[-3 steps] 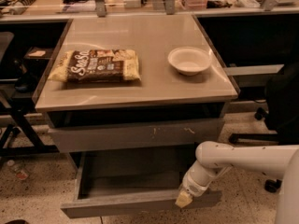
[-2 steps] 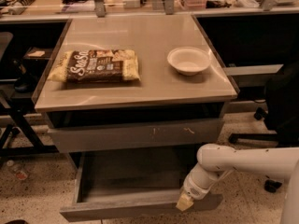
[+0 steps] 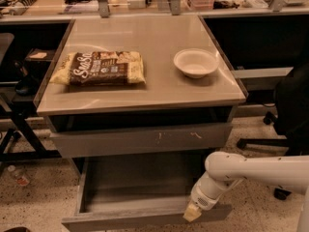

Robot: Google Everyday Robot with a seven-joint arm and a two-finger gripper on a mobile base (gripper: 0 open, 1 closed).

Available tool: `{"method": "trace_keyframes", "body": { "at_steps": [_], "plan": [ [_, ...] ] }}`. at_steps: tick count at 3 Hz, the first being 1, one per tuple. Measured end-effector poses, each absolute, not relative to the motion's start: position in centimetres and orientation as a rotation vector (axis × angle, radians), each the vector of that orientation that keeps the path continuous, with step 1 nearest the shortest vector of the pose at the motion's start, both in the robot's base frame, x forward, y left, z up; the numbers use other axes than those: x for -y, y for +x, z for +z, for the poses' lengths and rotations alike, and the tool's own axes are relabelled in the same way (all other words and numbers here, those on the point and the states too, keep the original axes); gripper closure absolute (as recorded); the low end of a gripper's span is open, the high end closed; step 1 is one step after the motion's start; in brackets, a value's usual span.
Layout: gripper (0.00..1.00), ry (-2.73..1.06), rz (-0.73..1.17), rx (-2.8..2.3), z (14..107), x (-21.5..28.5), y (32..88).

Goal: Open middle drawer

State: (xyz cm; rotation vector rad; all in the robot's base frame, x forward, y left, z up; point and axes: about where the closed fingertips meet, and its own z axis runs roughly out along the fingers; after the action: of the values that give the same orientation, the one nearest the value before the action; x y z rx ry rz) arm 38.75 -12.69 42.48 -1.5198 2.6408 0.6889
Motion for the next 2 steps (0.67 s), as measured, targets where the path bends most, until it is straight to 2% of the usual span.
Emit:
{"method": "trace_keyframes", "body": {
  "at_steps": [2],
  "plan": [
    [1.00, -1.493, 0.682, -2.666, 42.95, 12.97, 36.78]
  ]
}}
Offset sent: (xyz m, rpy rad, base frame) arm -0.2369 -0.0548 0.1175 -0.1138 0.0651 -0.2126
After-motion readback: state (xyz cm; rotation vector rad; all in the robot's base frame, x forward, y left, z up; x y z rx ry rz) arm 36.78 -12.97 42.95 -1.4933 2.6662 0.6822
